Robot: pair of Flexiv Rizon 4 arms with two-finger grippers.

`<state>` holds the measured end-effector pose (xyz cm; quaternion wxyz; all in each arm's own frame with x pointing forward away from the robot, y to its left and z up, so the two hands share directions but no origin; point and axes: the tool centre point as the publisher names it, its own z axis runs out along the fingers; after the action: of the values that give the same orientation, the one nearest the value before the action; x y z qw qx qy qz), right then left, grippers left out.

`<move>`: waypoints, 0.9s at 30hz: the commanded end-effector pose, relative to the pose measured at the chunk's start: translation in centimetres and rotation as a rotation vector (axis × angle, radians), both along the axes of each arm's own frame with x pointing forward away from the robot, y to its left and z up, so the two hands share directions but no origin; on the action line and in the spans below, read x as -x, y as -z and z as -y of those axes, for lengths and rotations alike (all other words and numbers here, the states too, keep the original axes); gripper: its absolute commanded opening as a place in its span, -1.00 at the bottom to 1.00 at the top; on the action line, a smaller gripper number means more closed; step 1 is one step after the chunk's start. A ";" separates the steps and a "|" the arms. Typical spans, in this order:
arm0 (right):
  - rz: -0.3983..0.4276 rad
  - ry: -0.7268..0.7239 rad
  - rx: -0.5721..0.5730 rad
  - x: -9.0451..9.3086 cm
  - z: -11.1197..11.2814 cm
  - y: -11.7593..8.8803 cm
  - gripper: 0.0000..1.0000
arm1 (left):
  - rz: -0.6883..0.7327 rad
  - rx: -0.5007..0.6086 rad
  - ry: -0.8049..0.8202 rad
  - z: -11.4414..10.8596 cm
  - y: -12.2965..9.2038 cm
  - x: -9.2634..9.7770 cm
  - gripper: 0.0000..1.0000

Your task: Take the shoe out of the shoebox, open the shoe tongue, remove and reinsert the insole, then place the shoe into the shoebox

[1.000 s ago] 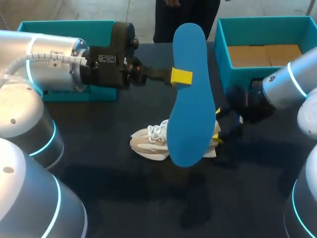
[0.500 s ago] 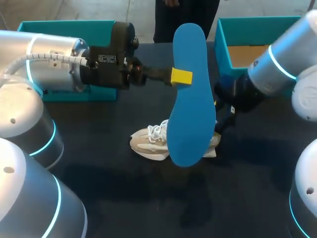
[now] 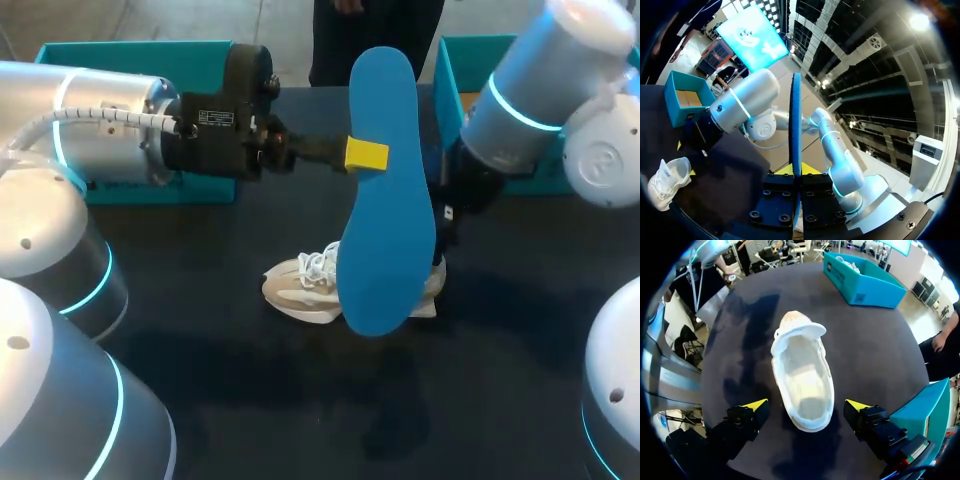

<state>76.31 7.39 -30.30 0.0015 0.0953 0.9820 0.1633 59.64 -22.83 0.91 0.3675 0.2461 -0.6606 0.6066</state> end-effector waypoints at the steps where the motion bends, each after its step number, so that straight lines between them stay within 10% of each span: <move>1: 0.004 -0.002 0.083 0.4 -0.3 -0.3 1.00 | 0.000 0.003 -0.004 0.1 0.2 0.2 -1.00; 27: 0.032 -0.018 0.122 0.6 -0.4 -0.6 1.00 | 0.000 0.003 -0.004 0.1 0.2 0.2 -1.00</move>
<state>75.86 7.88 -29.68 0.0201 0.0831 0.9908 0.1045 59.63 -22.83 0.91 0.3675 0.2462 -0.6605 0.6067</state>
